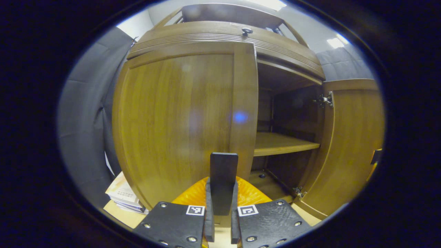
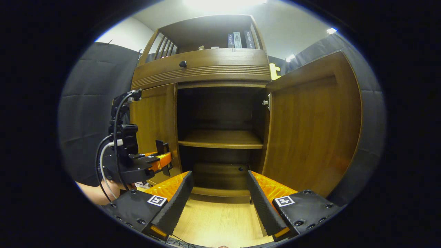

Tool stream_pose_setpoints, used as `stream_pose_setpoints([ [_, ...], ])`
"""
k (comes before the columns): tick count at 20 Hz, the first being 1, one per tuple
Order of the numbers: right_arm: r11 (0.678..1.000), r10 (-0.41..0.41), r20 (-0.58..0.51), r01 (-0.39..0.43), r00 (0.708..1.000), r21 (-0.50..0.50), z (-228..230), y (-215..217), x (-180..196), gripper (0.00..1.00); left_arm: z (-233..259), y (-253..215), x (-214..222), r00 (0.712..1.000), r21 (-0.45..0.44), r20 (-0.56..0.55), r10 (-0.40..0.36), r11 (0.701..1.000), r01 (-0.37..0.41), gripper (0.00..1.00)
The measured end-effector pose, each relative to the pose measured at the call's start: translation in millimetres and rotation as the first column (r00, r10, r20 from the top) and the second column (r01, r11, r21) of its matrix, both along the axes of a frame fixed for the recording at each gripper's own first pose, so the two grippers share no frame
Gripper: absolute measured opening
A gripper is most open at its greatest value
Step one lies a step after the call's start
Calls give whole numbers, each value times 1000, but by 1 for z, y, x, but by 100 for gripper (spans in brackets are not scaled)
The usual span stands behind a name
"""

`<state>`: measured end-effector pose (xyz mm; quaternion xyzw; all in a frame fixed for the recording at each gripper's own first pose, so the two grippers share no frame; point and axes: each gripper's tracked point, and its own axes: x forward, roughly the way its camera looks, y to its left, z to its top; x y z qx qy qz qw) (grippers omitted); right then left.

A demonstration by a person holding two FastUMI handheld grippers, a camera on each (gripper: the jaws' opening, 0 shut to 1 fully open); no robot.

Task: Open the right door of the double-door shoe cabinet with the right hand, and open the left door with the left hand.

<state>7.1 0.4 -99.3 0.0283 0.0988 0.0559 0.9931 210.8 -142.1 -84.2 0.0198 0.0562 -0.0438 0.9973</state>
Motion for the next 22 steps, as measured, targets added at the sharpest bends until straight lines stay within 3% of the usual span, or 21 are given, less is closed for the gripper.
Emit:
stream_pose_setpoints([
  [7, 999, -44, -20, 45, 999, 15, -20, 6, -39, 97, 0, 19, -46, 999, 0, 36, -41, 999, 41, 20],
  [13, 996, -87, -17, 88, 996, 30, -24, -1, -56, 97, 3, 45, -87, 998, -11, 54, -32, 999, 32, 22],
  [22, 999, -16, -16, 17, 1000, 46, -21, 17, -55, 96, 8, 94, -139, 997, -23, 68, 34, 999, -33, 18],
])
